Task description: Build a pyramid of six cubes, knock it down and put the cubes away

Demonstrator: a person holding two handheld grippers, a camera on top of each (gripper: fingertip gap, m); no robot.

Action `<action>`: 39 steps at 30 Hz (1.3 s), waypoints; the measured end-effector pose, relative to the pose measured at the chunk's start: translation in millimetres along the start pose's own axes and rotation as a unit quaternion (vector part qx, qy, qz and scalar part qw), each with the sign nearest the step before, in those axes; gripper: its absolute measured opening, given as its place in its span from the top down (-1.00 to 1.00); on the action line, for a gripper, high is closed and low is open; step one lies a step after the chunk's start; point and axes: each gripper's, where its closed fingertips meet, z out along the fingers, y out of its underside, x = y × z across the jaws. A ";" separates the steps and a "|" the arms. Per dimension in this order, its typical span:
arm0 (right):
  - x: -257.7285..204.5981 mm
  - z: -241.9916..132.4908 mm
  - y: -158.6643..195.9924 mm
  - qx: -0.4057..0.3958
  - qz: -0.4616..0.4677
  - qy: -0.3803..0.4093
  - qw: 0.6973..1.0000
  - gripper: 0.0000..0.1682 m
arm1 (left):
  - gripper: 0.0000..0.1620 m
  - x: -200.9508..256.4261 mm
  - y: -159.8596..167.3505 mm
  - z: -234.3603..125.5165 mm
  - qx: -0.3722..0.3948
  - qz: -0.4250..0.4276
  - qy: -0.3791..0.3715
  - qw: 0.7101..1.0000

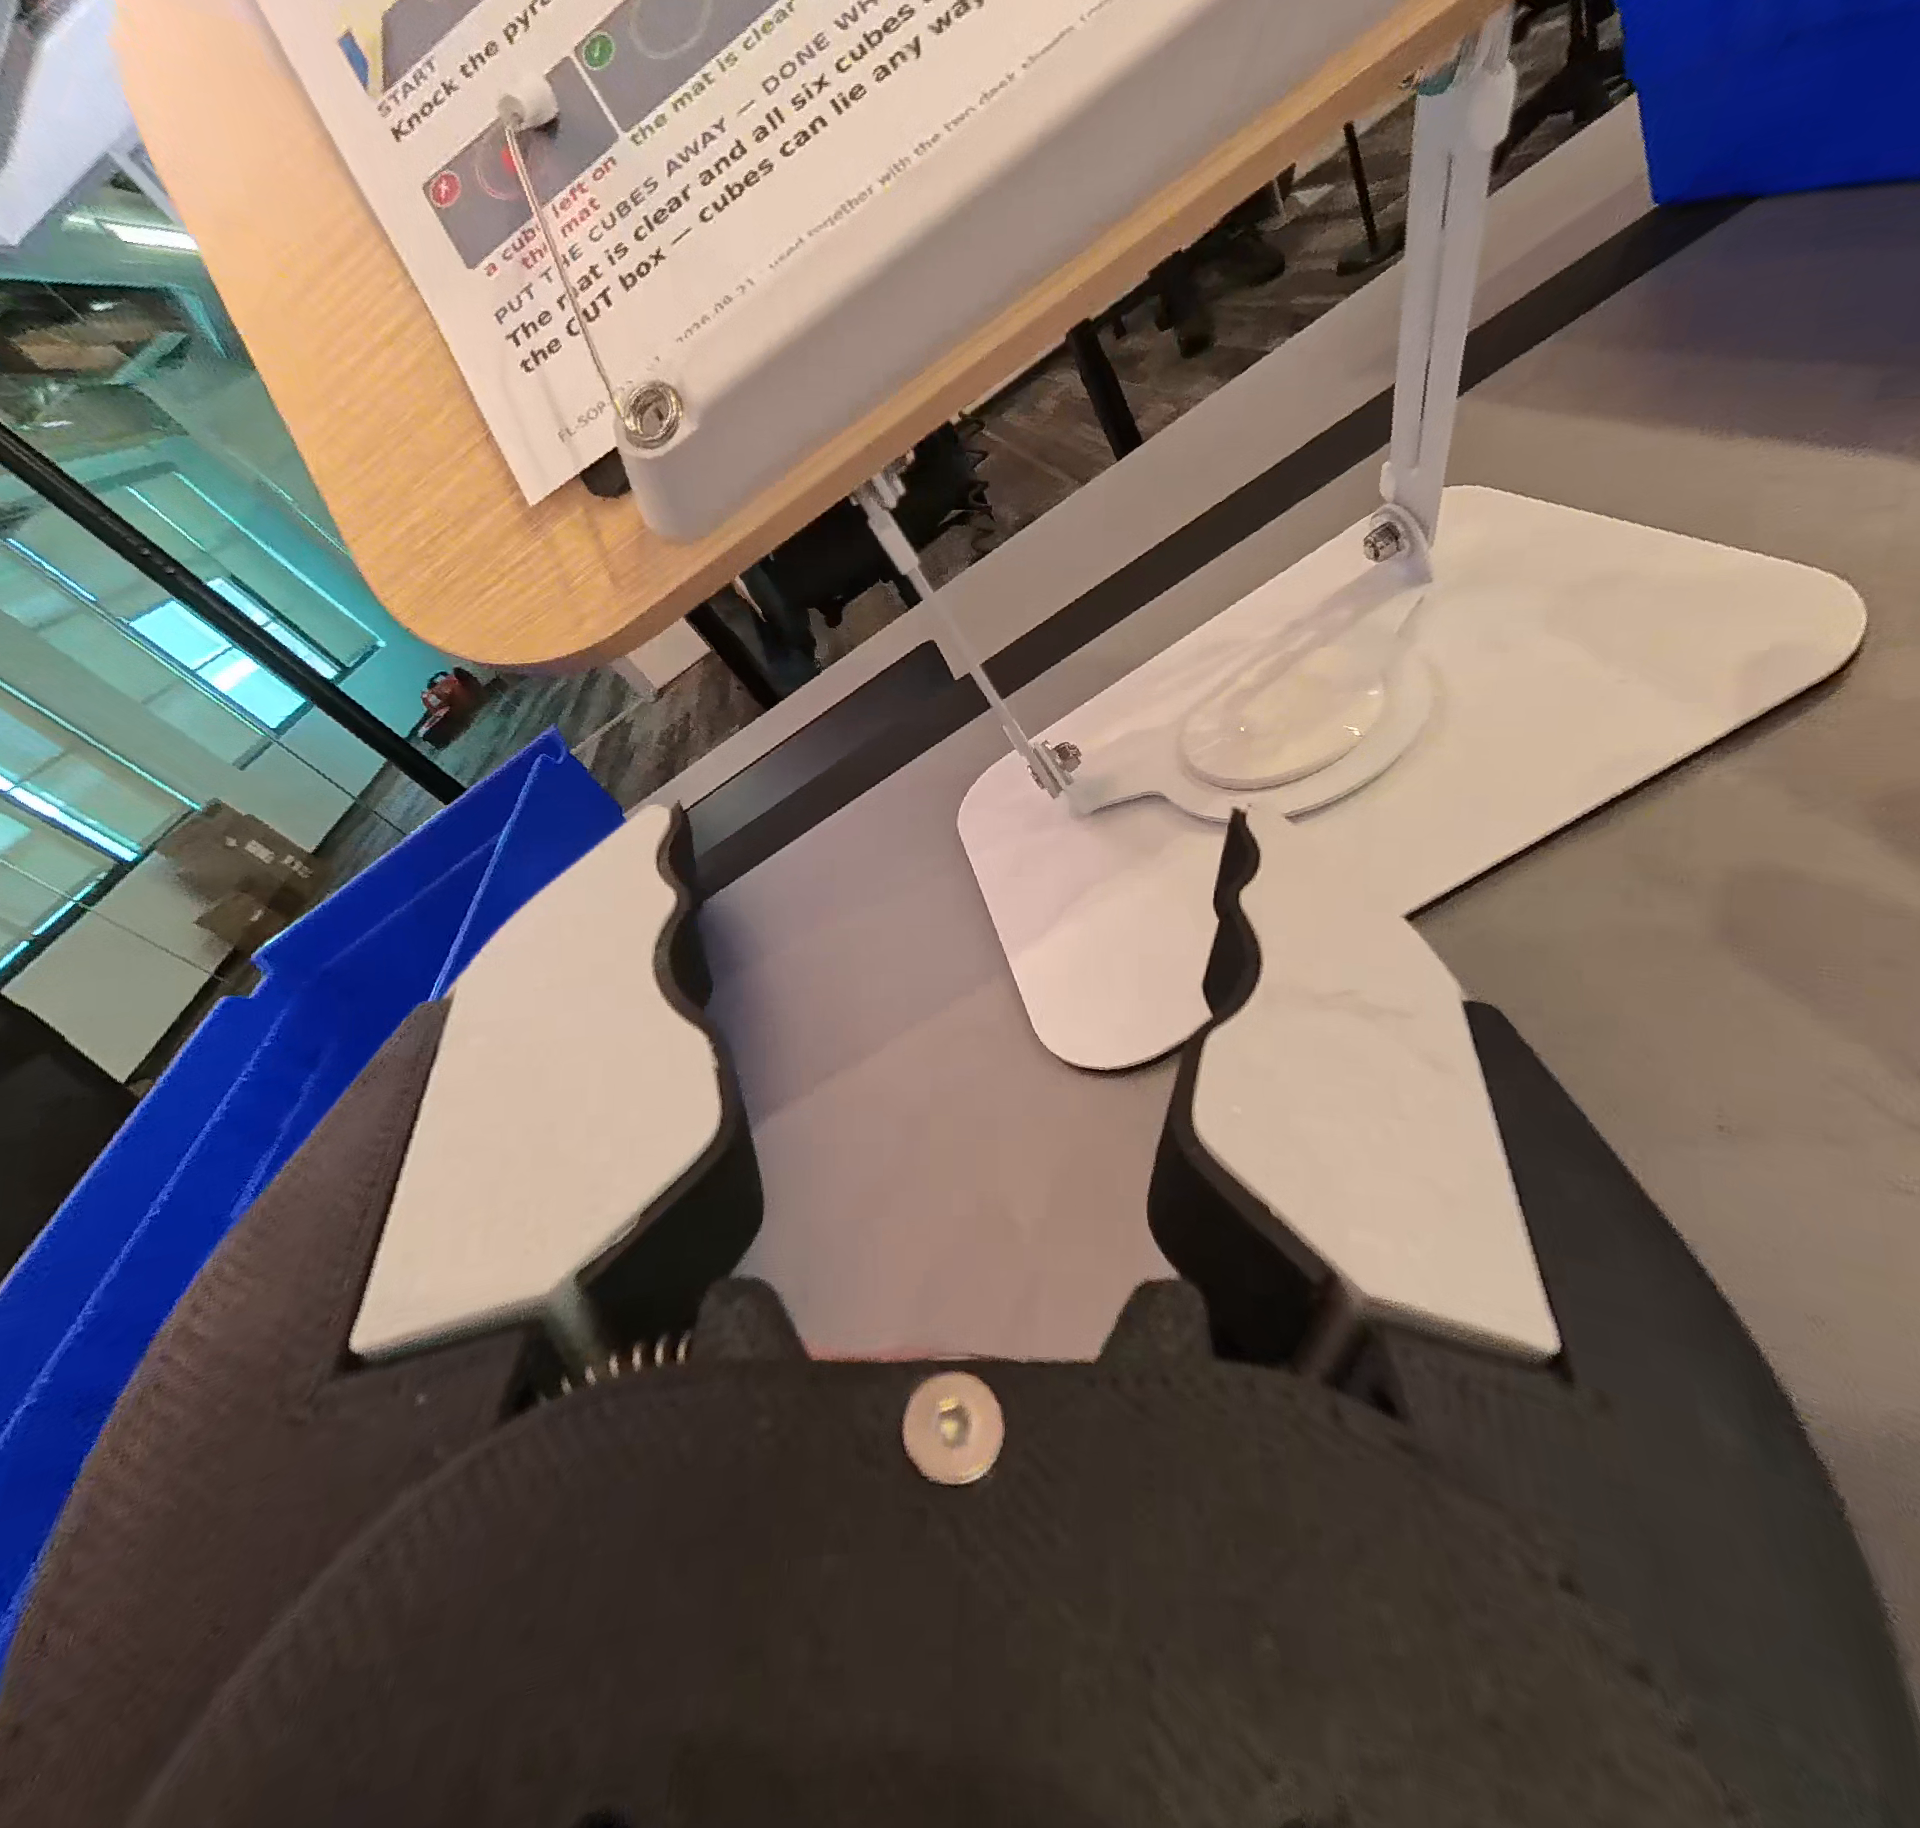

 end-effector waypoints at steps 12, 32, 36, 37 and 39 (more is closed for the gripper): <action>-6.0 -3.7 4.4 0.015 0.001 -0.038 0.999 -0.09 | -0.16 -4.8 9.8 2.9 -0.021 -0.031 -0.005 0.999; 17.1 1.4 15.6 -0.009 0.040 0.007 0.999 -0.33 | -0.21 -9.1 17.5 -0.6 -0.041 -0.064 -0.009 0.997; 27.9 0.9 18.9 -0.016 0.037 0.033 0.999 -0.36 | -0.25 -8.1 17.6 -1.0 -0.043 -0.064 -0.009 0.997; 30.2 1.0 19.9 -0.017 0.035 0.040 0.998 -0.36 | -0.27 -7.7 18.5 -0.6 -0.046 -0.065 -0.009 0.997; 32.3 1.4 22.2 -0.023 0.033 0.043 0.998 -0.36 | -0.28 -5.8 20.2 0.5 -0.049 -0.068 -0.003 0.996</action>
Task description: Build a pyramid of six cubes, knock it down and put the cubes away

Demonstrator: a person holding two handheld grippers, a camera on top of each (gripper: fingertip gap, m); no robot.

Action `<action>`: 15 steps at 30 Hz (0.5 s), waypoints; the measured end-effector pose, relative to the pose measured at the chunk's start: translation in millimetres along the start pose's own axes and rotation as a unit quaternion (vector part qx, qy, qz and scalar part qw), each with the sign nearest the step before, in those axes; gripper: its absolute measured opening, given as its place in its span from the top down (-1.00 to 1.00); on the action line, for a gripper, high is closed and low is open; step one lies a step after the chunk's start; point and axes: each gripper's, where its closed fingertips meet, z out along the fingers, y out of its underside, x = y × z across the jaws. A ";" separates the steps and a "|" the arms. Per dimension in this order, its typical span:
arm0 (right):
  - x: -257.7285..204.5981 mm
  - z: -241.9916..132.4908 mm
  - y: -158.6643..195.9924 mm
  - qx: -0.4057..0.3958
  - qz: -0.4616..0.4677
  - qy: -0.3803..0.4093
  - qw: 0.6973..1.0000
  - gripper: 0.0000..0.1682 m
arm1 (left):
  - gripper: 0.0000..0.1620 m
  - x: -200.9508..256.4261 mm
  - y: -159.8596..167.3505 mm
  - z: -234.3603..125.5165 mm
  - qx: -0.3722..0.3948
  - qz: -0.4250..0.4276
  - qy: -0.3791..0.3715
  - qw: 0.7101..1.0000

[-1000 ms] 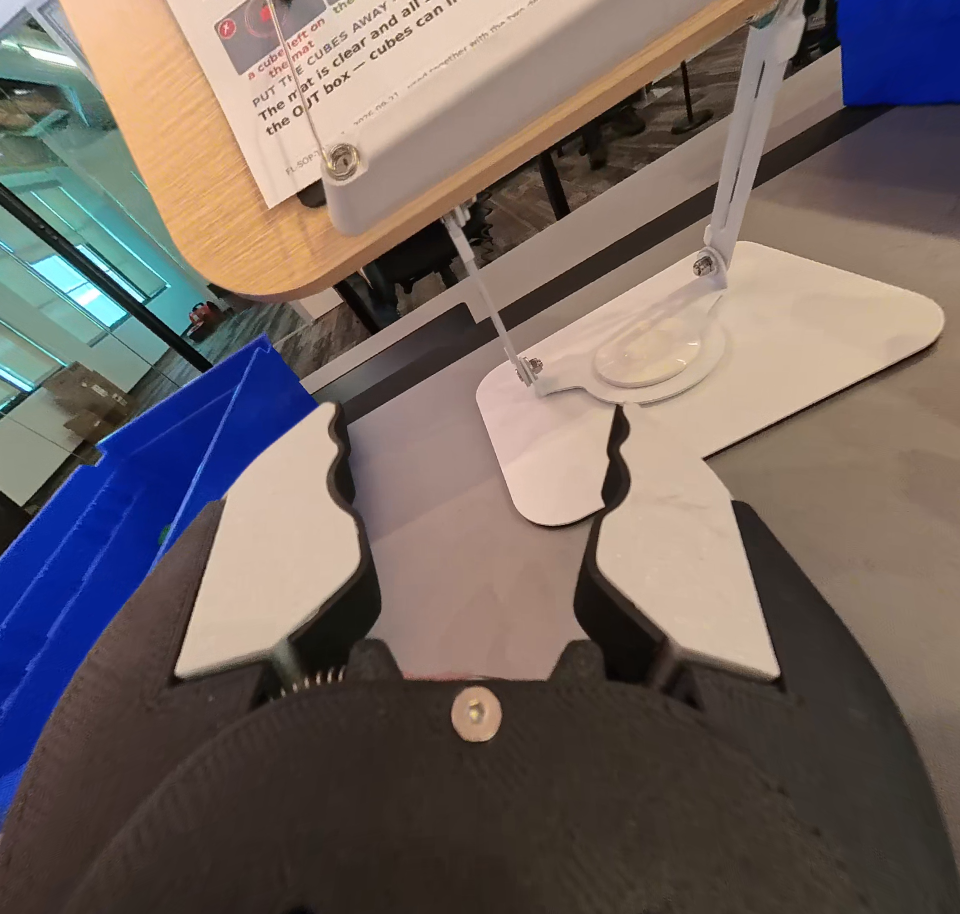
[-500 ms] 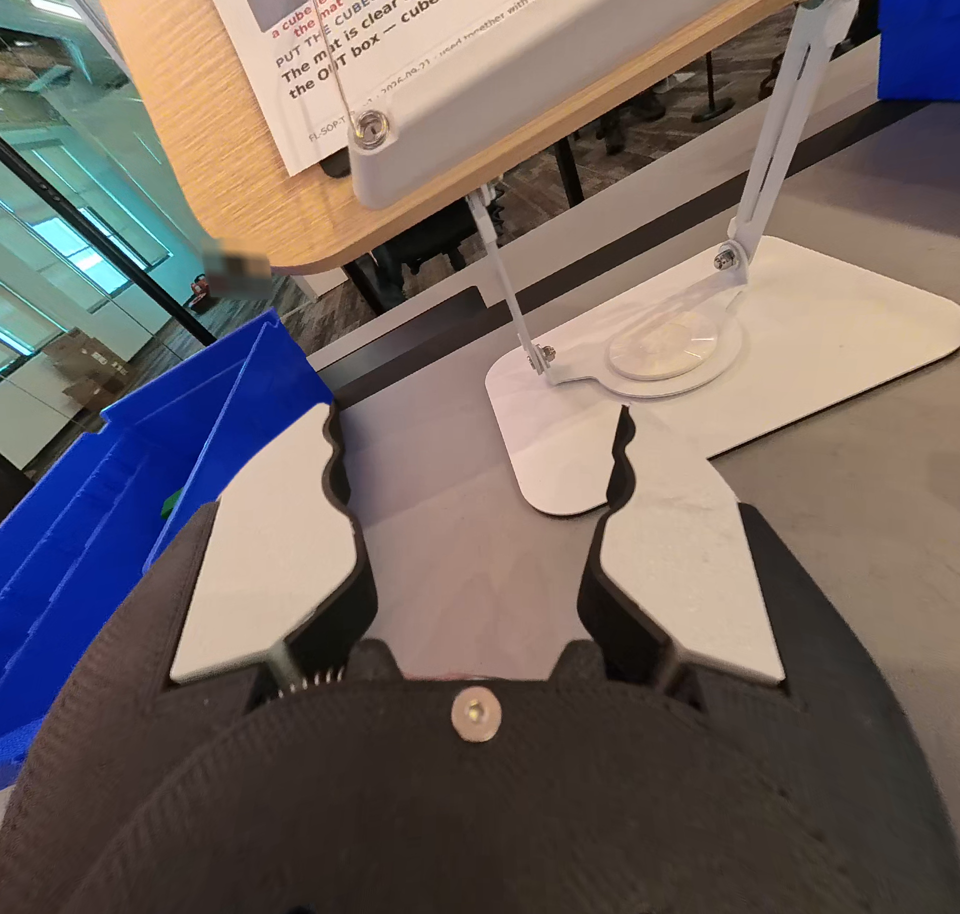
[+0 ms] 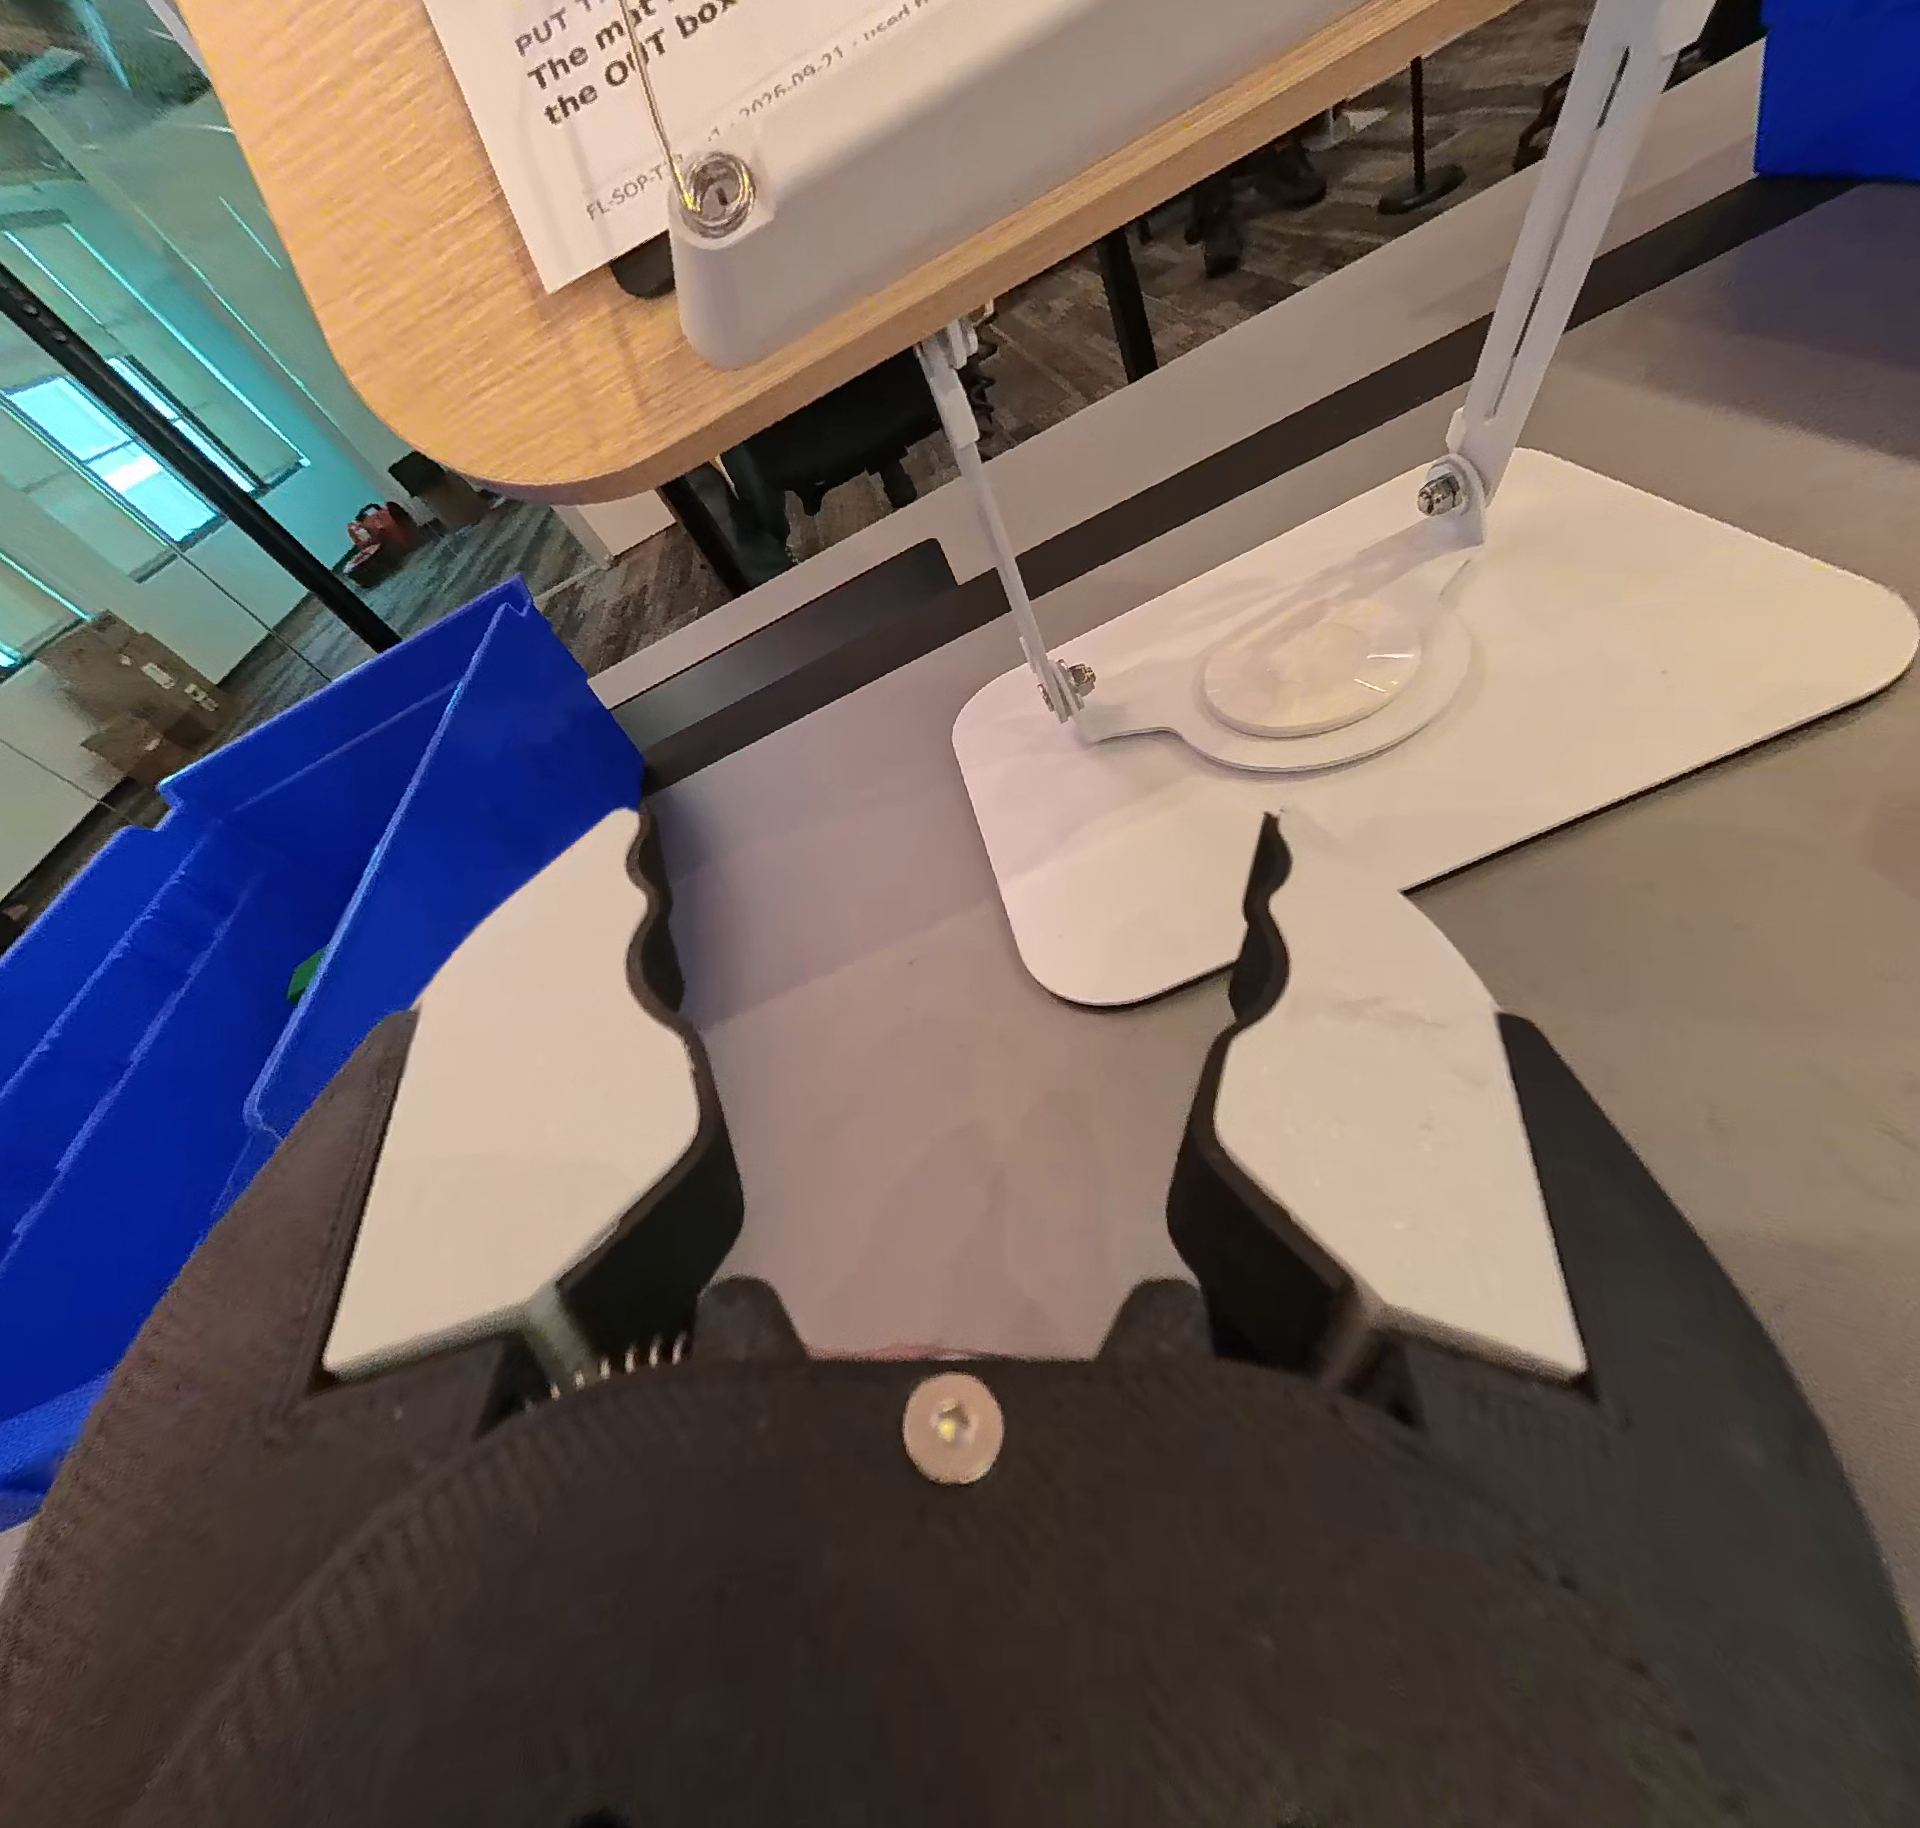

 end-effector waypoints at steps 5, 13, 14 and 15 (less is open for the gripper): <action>5.6 -1.4 0.9 -0.003 -0.014 0.016 1.000 -0.37 | -0.29 -0.5 1.4 0.2 -0.004 -0.004 0.001 1.000; 9.8 -4.7 -0.1 0.000 -0.018 0.025 1.000 -0.39 | -0.29 1.4 3.4 1.7 -0.009 0.001 -0.001 1.000; 10.4 -5.4 -0.4 0.001 -0.017 0.026 1.000 -0.39 | -0.29 1.8 3.5 1.8 -0.010 0.003 -0.001 1.000; 11.1 -5.9 -0.7 0.002 -0.016 0.027 1.000 -0.39 | -0.29 1.9 3.6 2.0 -0.011 0.005 -0.003 1.000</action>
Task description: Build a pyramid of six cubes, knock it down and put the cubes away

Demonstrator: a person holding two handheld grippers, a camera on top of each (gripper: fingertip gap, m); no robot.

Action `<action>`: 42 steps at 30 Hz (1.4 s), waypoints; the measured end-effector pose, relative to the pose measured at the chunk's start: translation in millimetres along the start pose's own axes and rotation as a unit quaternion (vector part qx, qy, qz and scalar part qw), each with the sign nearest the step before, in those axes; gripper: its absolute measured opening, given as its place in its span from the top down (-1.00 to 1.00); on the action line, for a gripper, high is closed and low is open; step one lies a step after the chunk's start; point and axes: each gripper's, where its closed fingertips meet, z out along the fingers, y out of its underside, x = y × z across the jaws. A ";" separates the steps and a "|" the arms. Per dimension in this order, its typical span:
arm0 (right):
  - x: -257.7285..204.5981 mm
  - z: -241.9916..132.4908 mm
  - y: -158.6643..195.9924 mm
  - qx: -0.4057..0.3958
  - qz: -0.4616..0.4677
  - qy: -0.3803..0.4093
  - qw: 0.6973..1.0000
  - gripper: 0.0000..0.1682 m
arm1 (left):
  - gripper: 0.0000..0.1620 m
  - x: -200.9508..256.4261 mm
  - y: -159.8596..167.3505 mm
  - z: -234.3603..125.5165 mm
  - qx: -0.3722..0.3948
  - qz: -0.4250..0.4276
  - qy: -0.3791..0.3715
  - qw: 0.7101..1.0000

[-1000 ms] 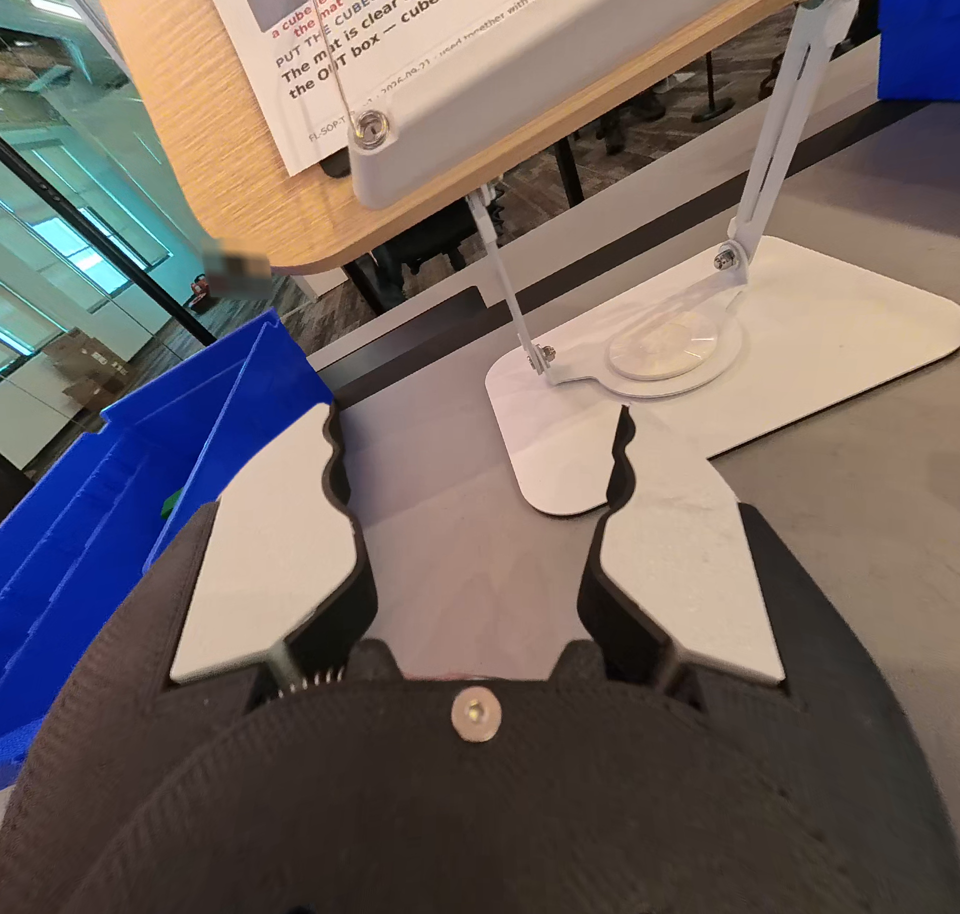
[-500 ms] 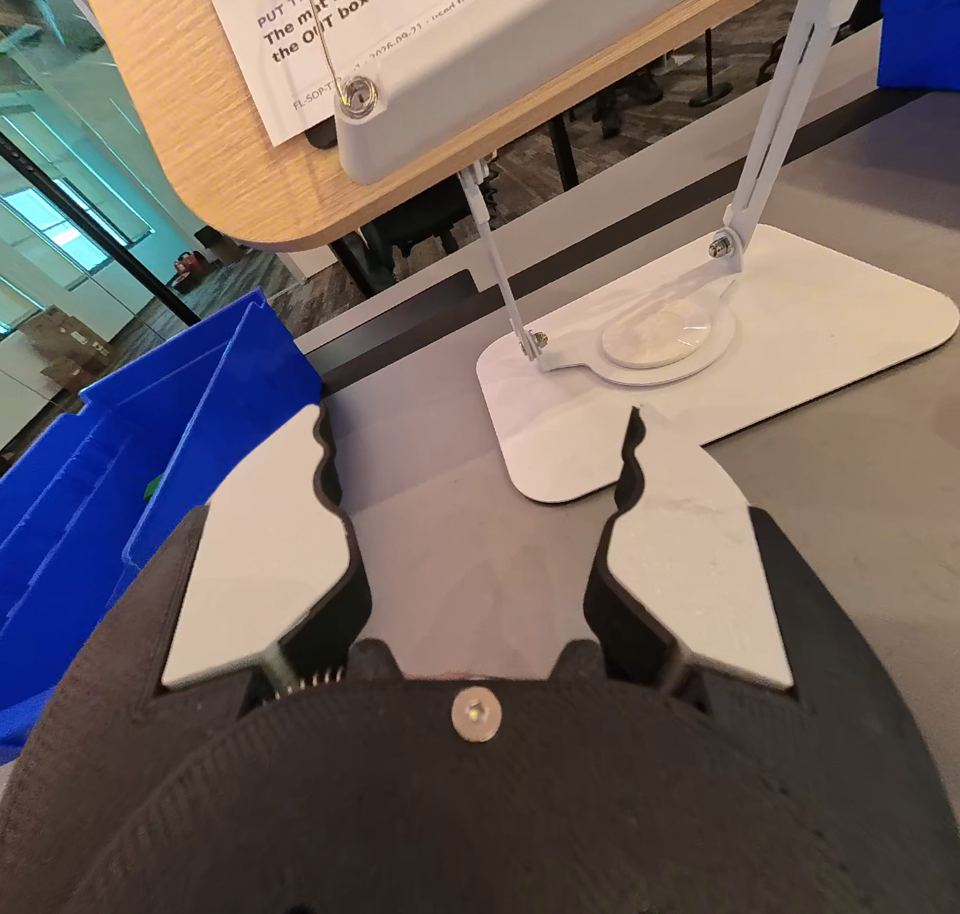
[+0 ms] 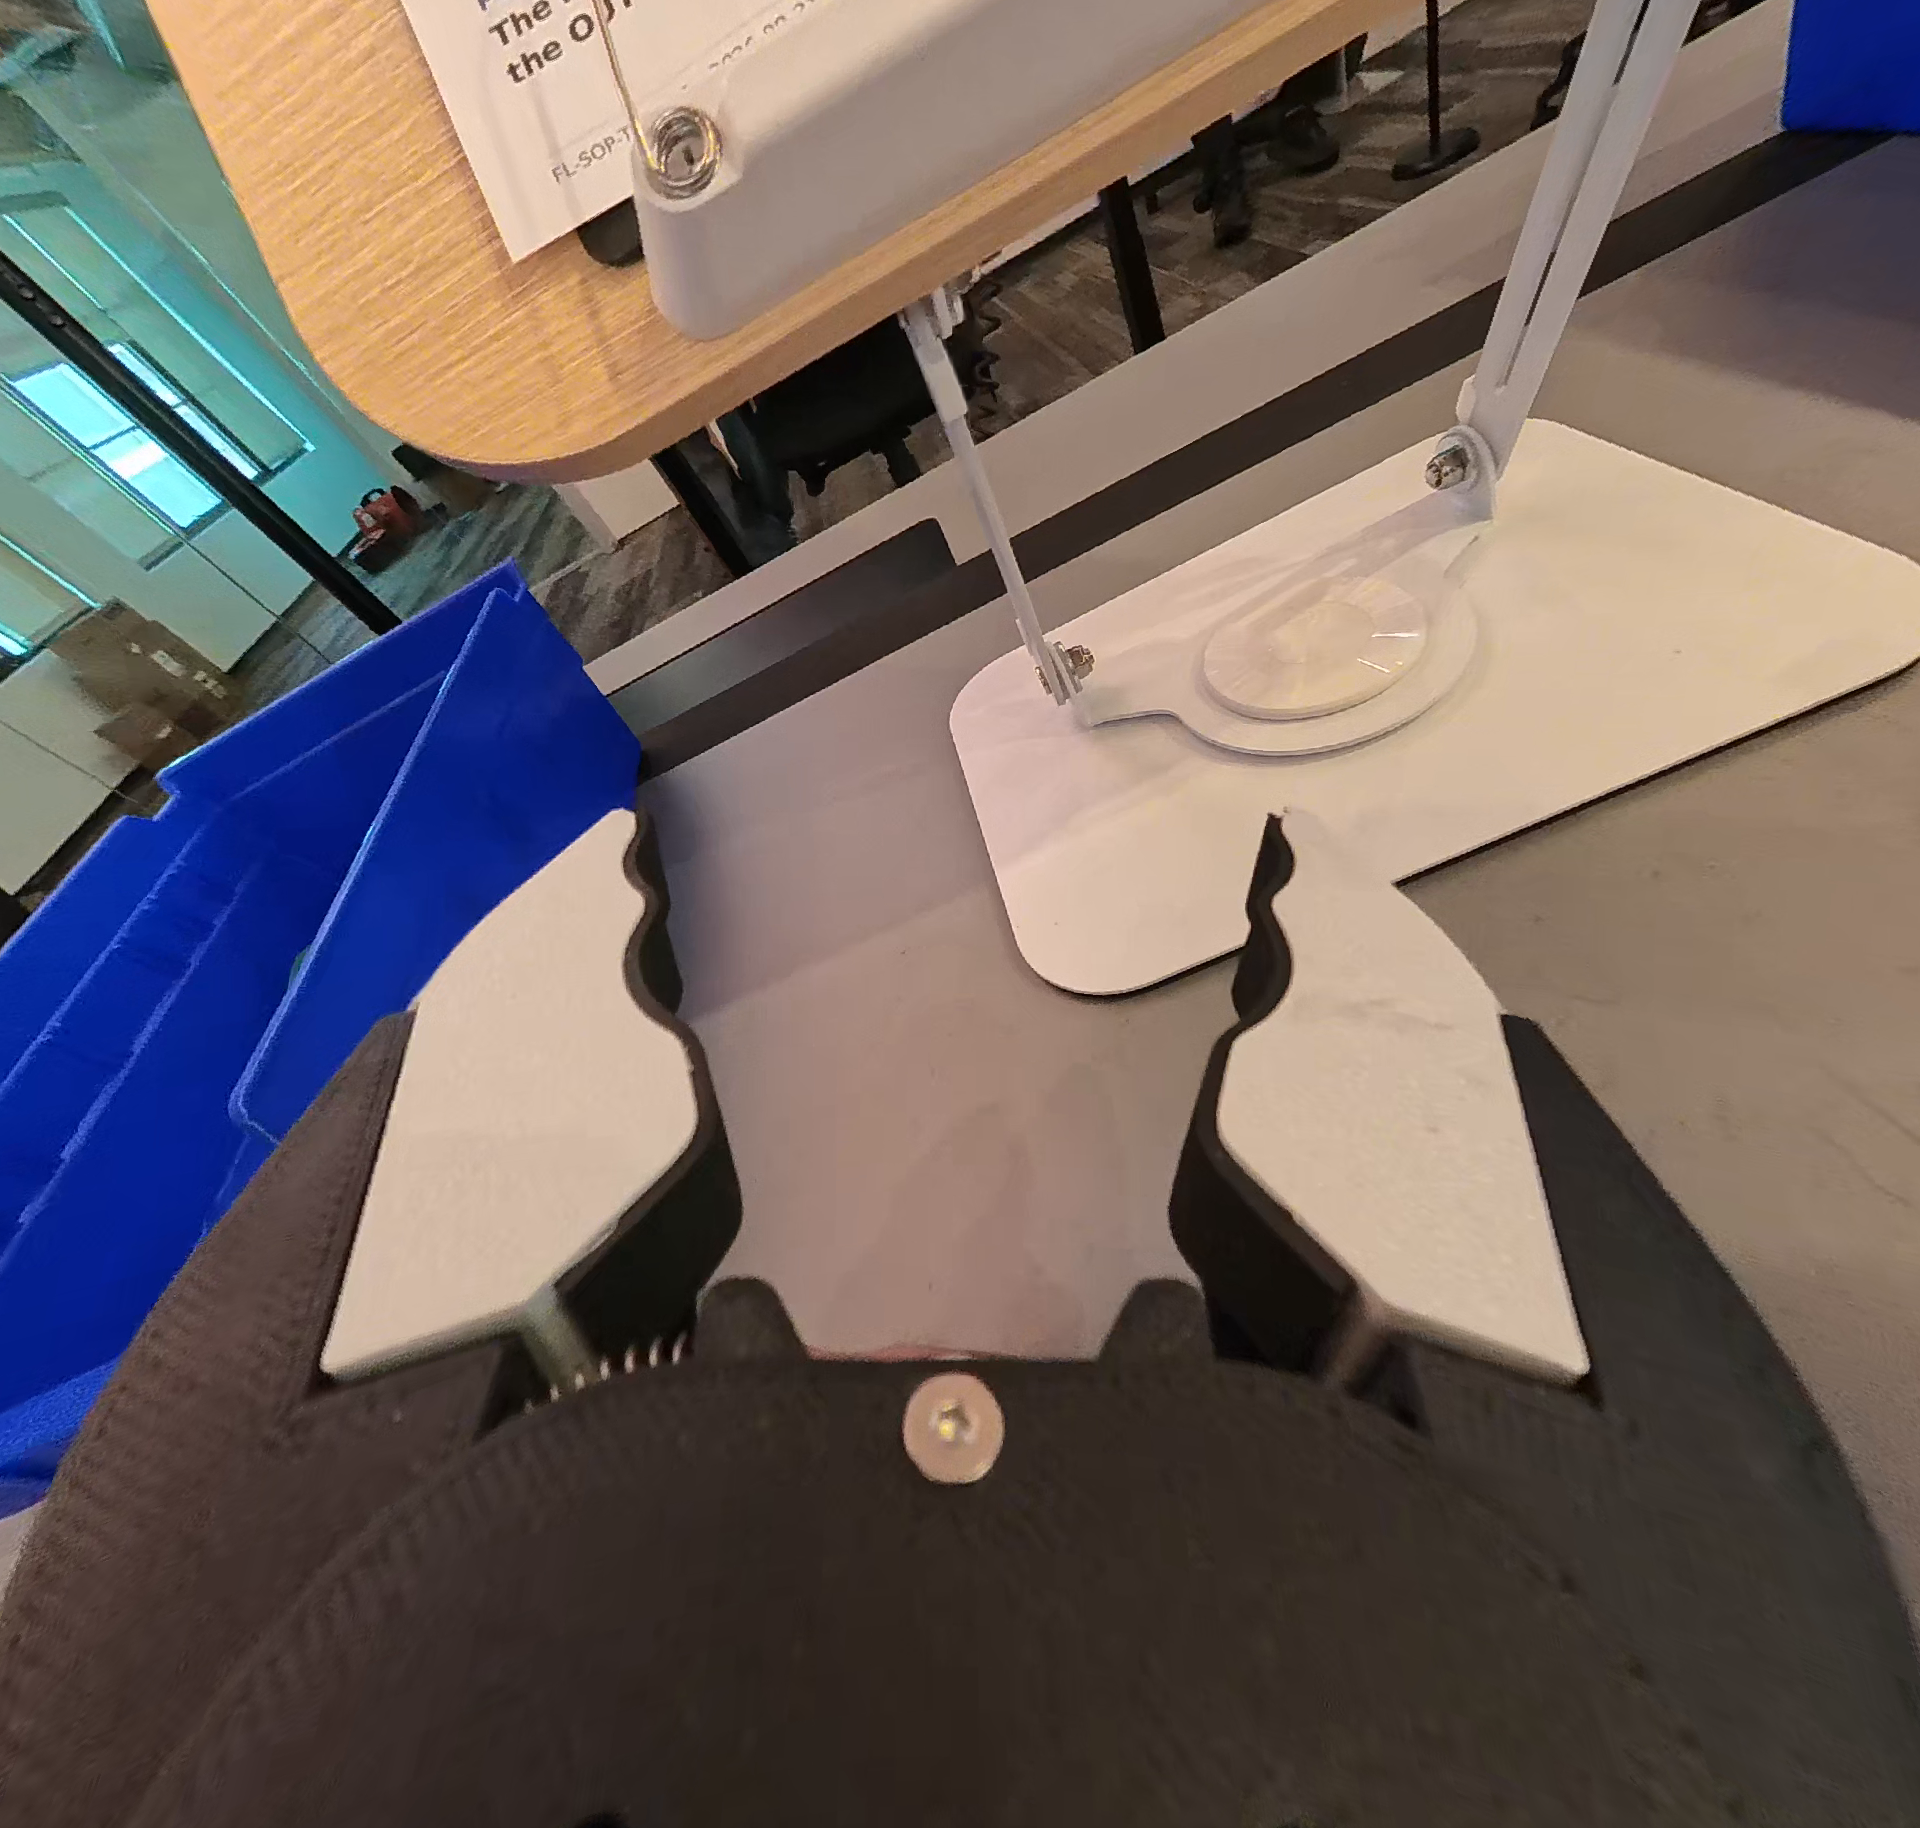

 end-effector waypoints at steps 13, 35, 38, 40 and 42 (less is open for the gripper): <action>-12.9 1.2 -3.2 0.008 -0.012 -0.028 0.999 -0.34 | -0.11 -11.2 7.9 -0.3 -0.016 0.007 -0.023 1.000; -10.7 0.9 -2.8 0.006 -0.013 -0.020 1.000 -0.35 | -0.16 -11.6 11.4 0.4 -0.026 0.004 -0.023 0.999; -7.2 0.4 -3.3 0.005 -0.019 -0.005 1.000 -0.37 | -0.16 -10.8 11.5 0.8 -0.026 0.002 -0.020 0.999; -3.3 0.6 -3.3 0.005 -0.019 0.008 1.000 -0.41 | -0.16 -11.2 11.3 1.1 -0.026 -0.002 -0.019 0.999; 0.9 0.9 -4.5 0.007 -0.019 0.020 1.000 -0.42 | -0.16 -12.2 11.5 1.4 -0.027 -0.004 -0.021 0.999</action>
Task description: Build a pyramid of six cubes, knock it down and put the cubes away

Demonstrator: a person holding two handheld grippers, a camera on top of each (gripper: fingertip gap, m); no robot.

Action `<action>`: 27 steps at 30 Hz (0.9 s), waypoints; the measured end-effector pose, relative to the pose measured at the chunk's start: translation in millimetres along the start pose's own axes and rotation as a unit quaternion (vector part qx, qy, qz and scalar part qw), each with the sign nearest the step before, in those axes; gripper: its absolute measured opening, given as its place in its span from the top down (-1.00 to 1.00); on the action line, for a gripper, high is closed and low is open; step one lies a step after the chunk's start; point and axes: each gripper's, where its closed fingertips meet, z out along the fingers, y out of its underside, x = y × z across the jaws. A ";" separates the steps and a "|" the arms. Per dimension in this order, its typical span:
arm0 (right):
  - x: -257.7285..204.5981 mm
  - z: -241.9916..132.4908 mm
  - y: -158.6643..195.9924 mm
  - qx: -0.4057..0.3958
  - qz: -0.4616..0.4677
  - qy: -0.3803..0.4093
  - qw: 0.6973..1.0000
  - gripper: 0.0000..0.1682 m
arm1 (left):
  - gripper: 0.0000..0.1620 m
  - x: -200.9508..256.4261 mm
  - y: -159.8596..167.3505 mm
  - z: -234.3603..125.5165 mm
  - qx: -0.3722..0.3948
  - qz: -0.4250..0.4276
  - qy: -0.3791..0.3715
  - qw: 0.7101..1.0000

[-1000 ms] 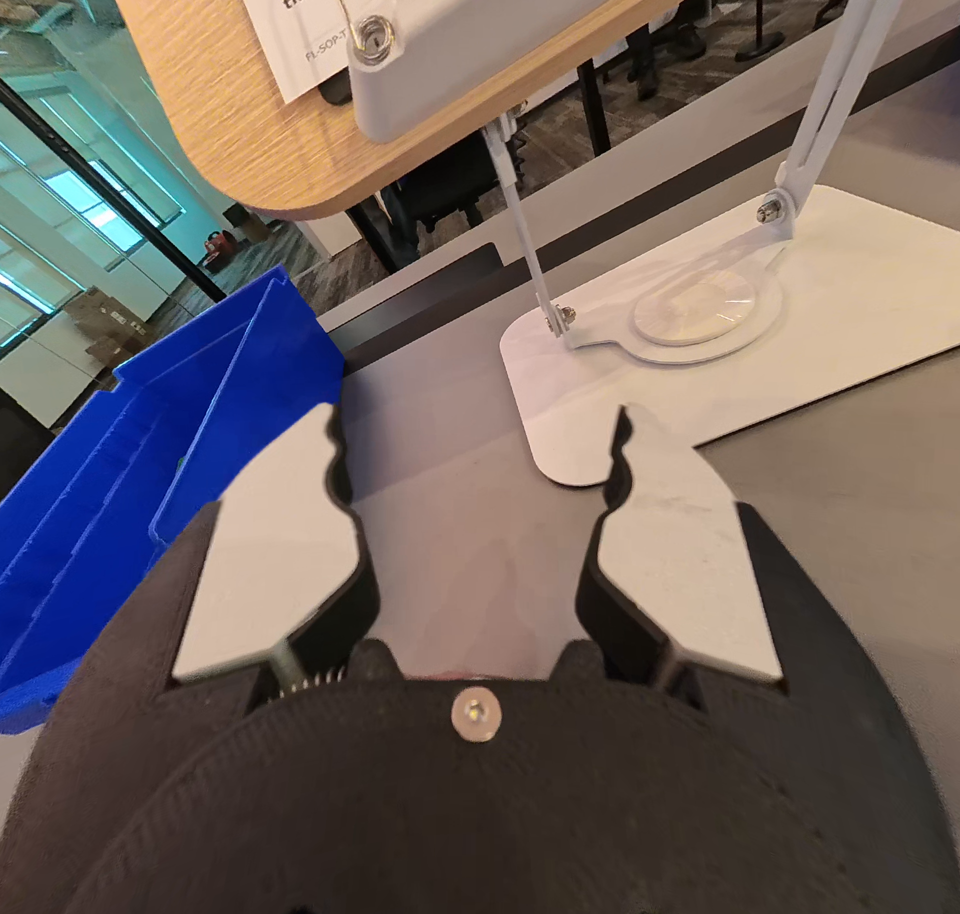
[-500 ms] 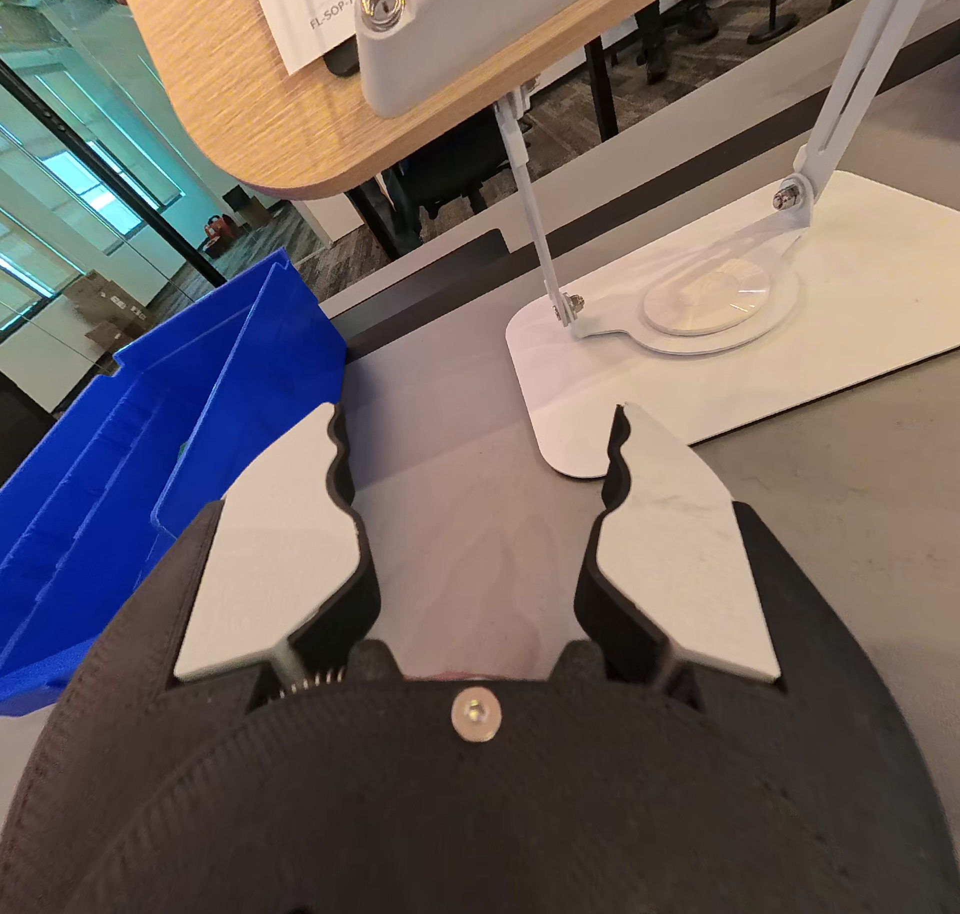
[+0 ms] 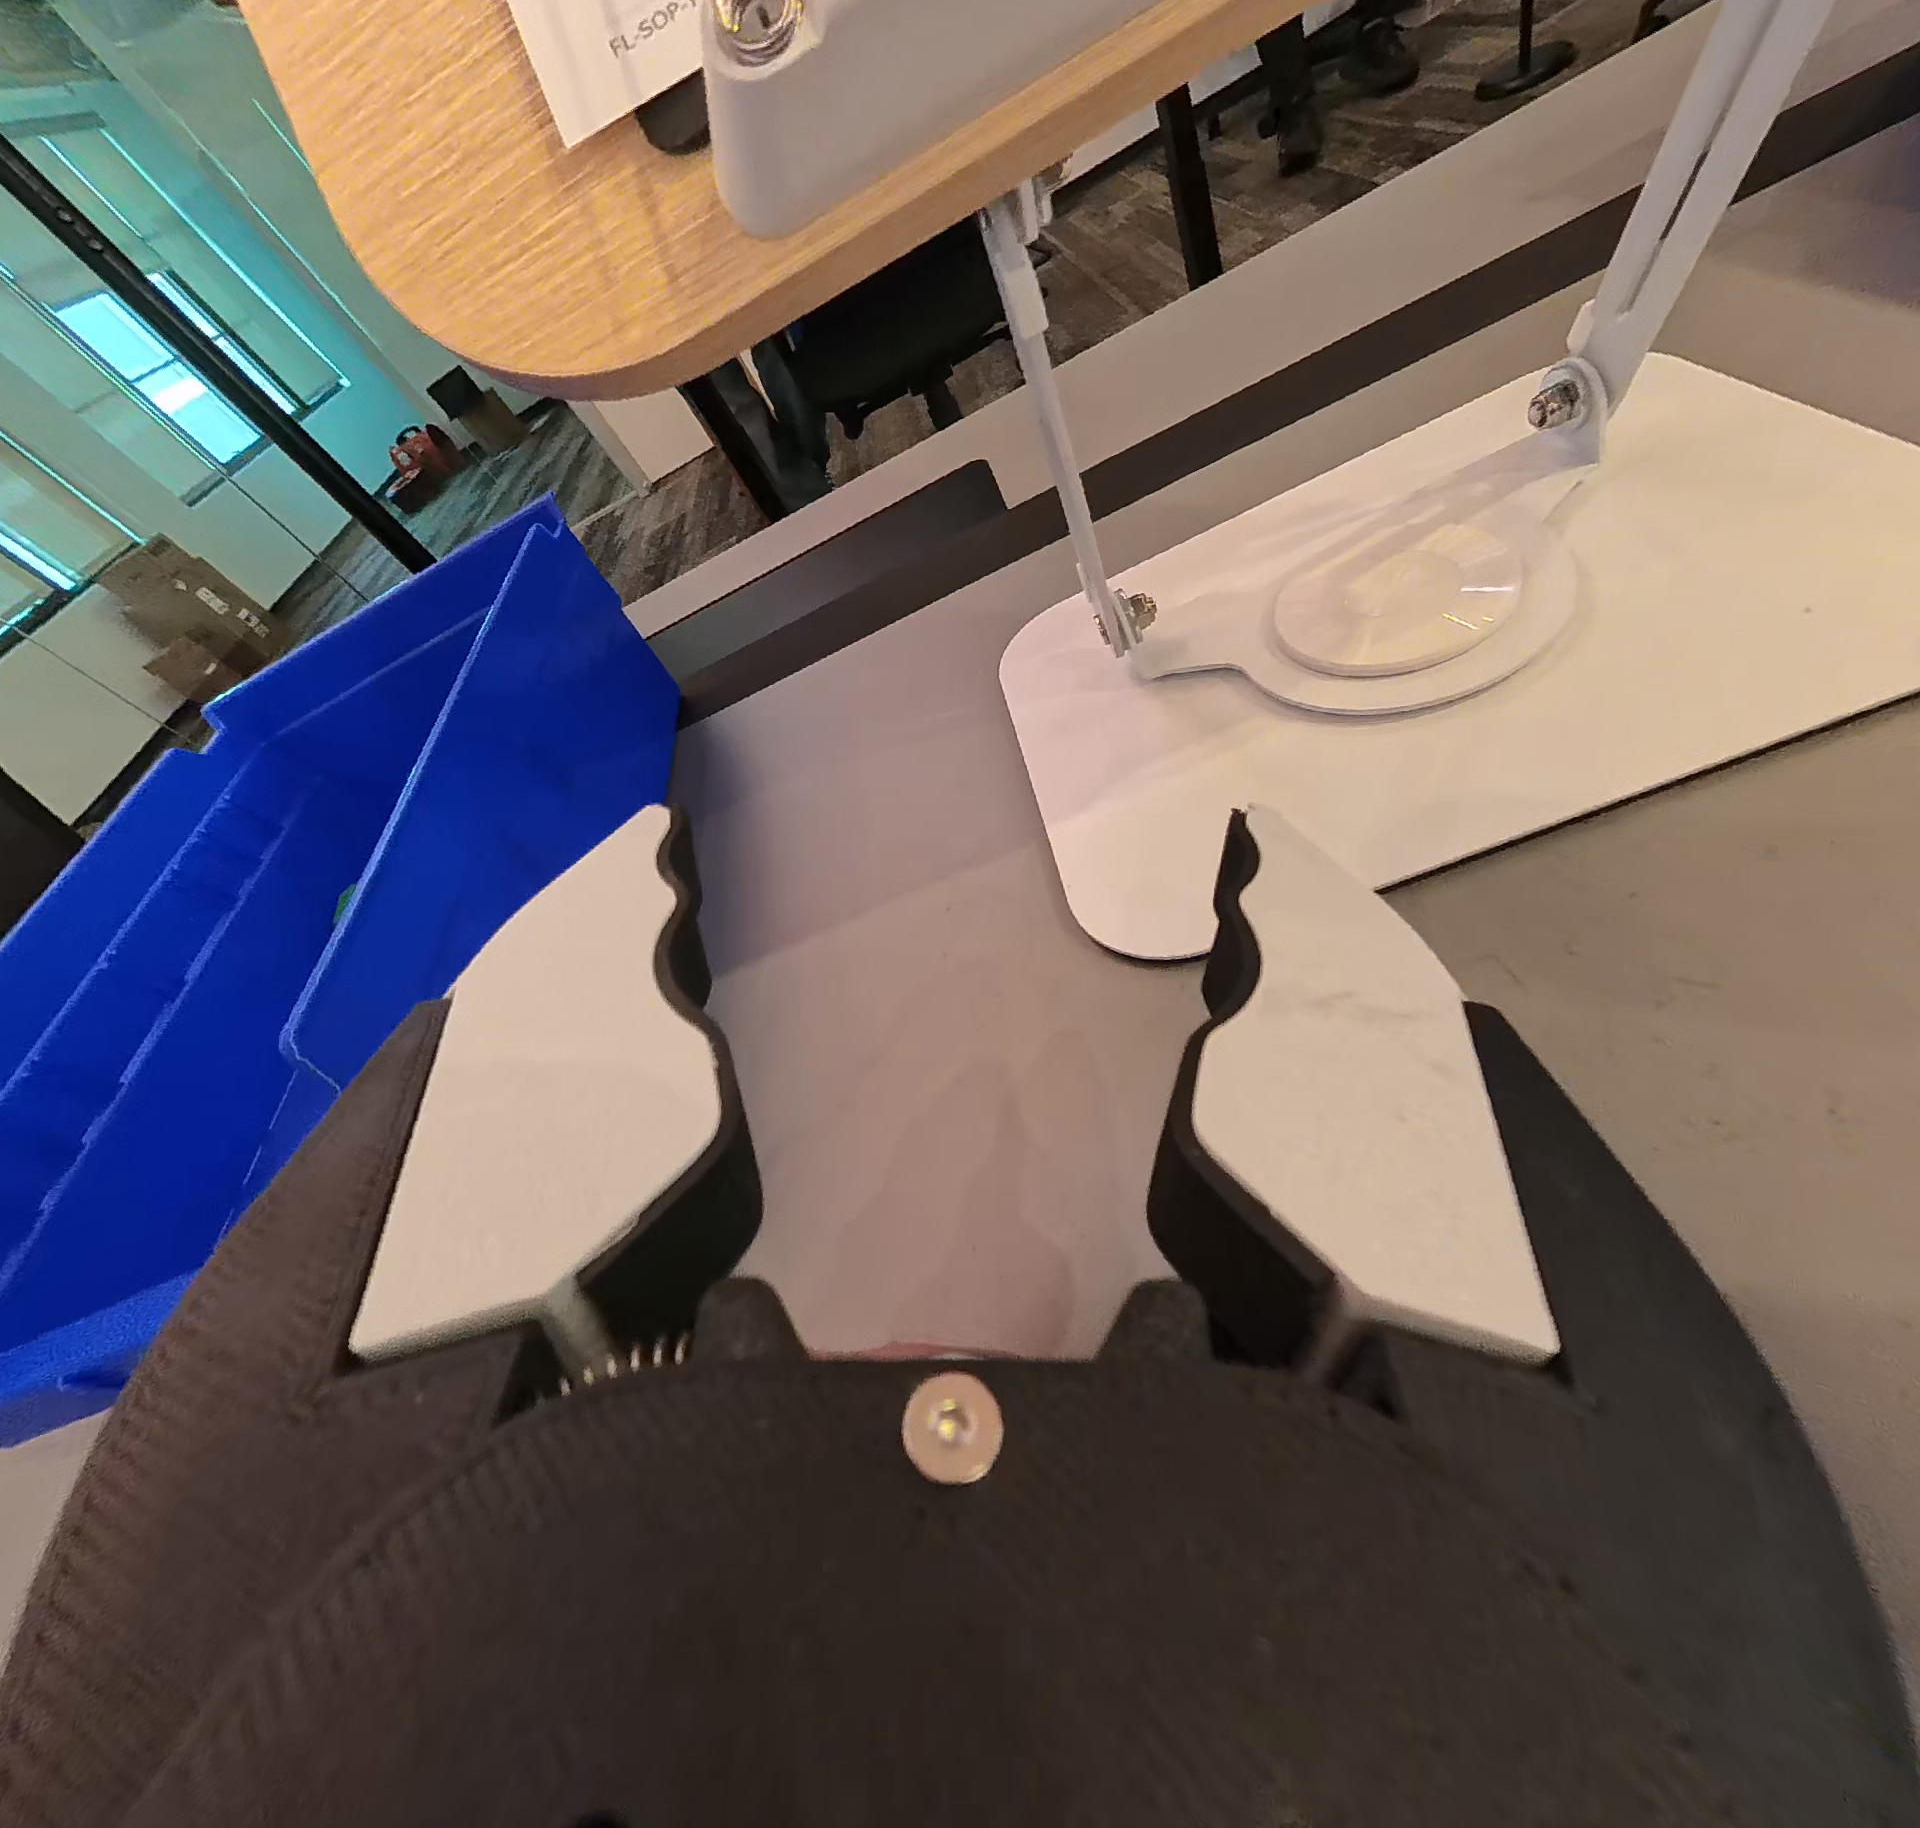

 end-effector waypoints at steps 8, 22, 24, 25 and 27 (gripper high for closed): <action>1.0 0.4 2.5 -0.003 0.003 0.000 1.000 -0.42 | -0.16 -1.4 0.6 0.0 0.001 0.001 -0.004 1.000; -0.2 -0.2 0.4 0.001 0.005 0.003 1.000 -0.42 | -0.16 -0.7 2.1 1.1 -0.001 0.000 -0.002 1.000; 0.6 0.2 1.3 -0.002 0.002 0.007 1.000 -0.43 | -0.16 -1.4 2.4 1.3 -0.001 -0.001 -0.003 1.000; 2.5 0.2 1.6 -0.002 0.004 0.011 1.000 -0.43 | -0.16 -2.0 2.3 1.4 -0.001 -0.003 -0.004 1.000; 7.6 -0.4 1.4 0.000 0.014 0.020 1.000 -0.43 | -0.15 -3.4 1.2 1.2 0.002 -0.007 -0.005 1.000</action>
